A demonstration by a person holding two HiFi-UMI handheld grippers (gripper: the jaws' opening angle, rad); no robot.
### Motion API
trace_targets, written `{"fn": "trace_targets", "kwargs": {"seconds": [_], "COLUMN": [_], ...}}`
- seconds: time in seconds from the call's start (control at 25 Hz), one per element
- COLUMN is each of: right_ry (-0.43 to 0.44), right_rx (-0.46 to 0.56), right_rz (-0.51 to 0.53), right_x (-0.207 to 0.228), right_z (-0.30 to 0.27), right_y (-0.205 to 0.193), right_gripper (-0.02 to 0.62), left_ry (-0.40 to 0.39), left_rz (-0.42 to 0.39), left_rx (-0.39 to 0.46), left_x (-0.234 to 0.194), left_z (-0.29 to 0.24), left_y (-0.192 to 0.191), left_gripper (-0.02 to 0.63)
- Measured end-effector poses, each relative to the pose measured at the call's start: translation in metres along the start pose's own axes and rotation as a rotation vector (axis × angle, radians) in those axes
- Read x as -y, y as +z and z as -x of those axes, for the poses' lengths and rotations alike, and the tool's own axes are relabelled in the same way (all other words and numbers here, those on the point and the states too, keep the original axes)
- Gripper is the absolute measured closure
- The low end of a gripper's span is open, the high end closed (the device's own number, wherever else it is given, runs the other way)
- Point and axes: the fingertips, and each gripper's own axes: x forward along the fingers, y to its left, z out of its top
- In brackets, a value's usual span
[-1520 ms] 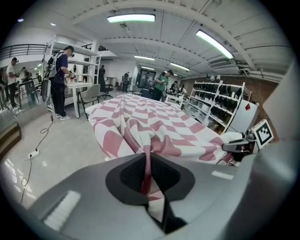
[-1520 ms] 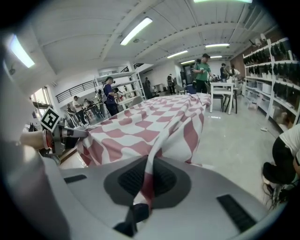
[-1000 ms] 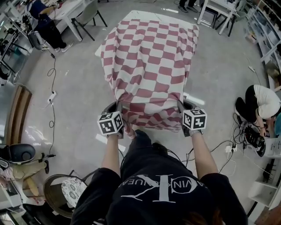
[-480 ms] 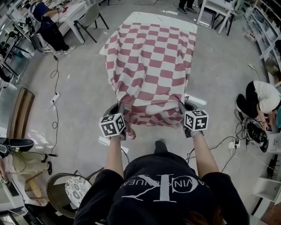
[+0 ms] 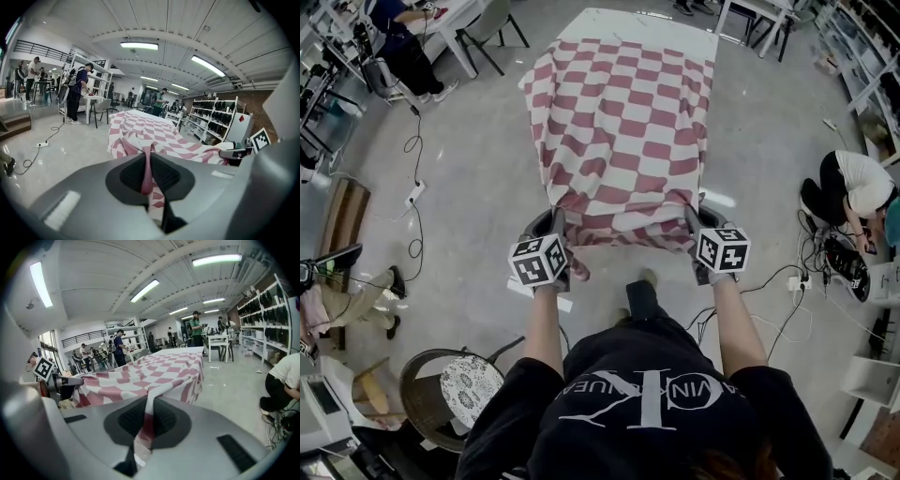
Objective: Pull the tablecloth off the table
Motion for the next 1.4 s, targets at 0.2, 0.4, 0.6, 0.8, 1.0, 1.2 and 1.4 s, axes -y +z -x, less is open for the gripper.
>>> {"fn": "trace_targets", "kwargs": {"seconds": [0.2, 0.4, 0.6, 0.8, 1.0, 1.2, 1.4], "right_ry": [-0.002, -0.001, -0.016, -0.023, -0.032, -0.015, -0.011], "right_rx": [0.019, 0.071, 0.075, 0.098, 0.122, 0.136, 0.17], "right_rz": [0.004, -0.03, -0.066, -0.049, -0.04, -0.03, -0.031], "right_x": [-0.008, -0.03, -0.04, -0.033, -0.023, -0.014, -0.005], "right_z": [0.009, 0.031, 0.047, 0.089, 0.119, 0.139, 0.153], "right_y": [0.022, 0.052, 0.048, -0.02, -0.033, -0.029, -0.023], "right_gripper": [0.572, 0.572, 0.572, 0.572, 0.572, 0.572, 0.572], "left_ry": [-0.001, -0.01, -0.048, -0.071, -0.07, -0.056, -0.049], "left_rz": [-0.021, -0.065, -0.074, -0.093, -0.086, -0.078, -0.072], "left_rx": [0.019, 0.068, 0.078, 0.098, 0.126, 0.151, 0.164], "left_x": [0.002, 0.006, 0.011, 0.037, 0.057, 0.076, 0.09], "left_z": [0.011, 0.036, 0.042, 0.064, 0.083, 0.099, 0.109], "left_y": [0.02, 0.054, 0.059, -0.007, -0.023, -0.021, -0.027], "left_gripper": [0.571, 0.571, 0.571, 0.571, 0.571, 0.571, 0.571]}}
